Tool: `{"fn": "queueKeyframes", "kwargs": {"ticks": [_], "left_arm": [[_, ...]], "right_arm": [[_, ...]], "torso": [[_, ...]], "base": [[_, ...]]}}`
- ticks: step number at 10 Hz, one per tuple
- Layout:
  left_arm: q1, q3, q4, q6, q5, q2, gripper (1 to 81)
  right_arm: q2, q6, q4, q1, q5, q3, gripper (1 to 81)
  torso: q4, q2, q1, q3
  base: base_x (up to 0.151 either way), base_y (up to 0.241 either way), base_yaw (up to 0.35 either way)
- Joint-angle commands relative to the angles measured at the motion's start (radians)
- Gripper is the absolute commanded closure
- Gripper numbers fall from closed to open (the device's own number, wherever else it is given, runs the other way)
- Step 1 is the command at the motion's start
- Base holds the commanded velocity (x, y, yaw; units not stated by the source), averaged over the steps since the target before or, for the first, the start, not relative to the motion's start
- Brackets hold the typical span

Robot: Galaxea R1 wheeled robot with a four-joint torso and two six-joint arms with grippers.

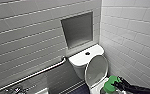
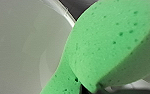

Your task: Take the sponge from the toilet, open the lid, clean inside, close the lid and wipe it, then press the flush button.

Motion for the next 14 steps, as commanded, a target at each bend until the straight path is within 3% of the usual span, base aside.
{"fn": "queueKeyframes", "kwargs": {"ticks": [1, 4, 6, 8, 10, 11, 14], "left_arm": [[0.009, -0.003, -0.011, 0.002, 0.086, -0.017, 1.0], [0.012, -0.003, -0.011, 0.002, 0.086, -0.018, 1.0], [0.019, -0.003, -0.012, 0.002, 0.086, -0.02, 1.0], [0.019, -0.003, -0.012, 0.001, 0.086, -0.017, 1.0], [0.019, -0.002, -0.011, 0.001, 0.086, -0.014, 1.0], [0.019, -0.002, -0.011, 0.001, 0.086, -0.014, 1.0], [0.019, -0.002, -0.011, 0.001, 0.086, -0.014, 1.0]], "right_arm": [[0.006, 0.06, 0.015, 0.16, -0.022, -0.021, 81.1], [0.083, 0.18, 0.012, 0.15, 0.011, -0.118, 81.1], [0.126, 0.173, -0.012, 0.141, 0.008, -0.195, 81.1], [0.122, 0.171, -0.02, 0.141, 0.011, -0.204, 81.1], [0.111, 0.171, -0.02, 0.149, 0.012, -0.202, 81.1], [0.114, 0.171, -0.02, 0.15, 0.014, -0.206, 81.1], [0.108, 0.168, -0.02, 0.146, 0.015, -0.224, 81.1]], "torso": [[0.0, 0.0, 0.0, 0.0], [0.0, -0.009, 0.006, 0.0], [0.0, -0.01, 0.006, 0.0], [0.0, -0.01, 0.007, -0.08], [0.0, -0.01, 0.006, -0.101], [0.0, -0.01, 0.007, -0.063], [0.0, -0.01, 0.008, -0.086]], "base": [[0.0, 0.0, 0.0], [0.0, 0.0, 0.0], [0.0, 0.0, 0.0], [0.0, 0.0, 0.0], [0.0, 0.0, 0.0], [0.0, 0.0, 0.0], [0.0, 0.0, 0.0]]}}
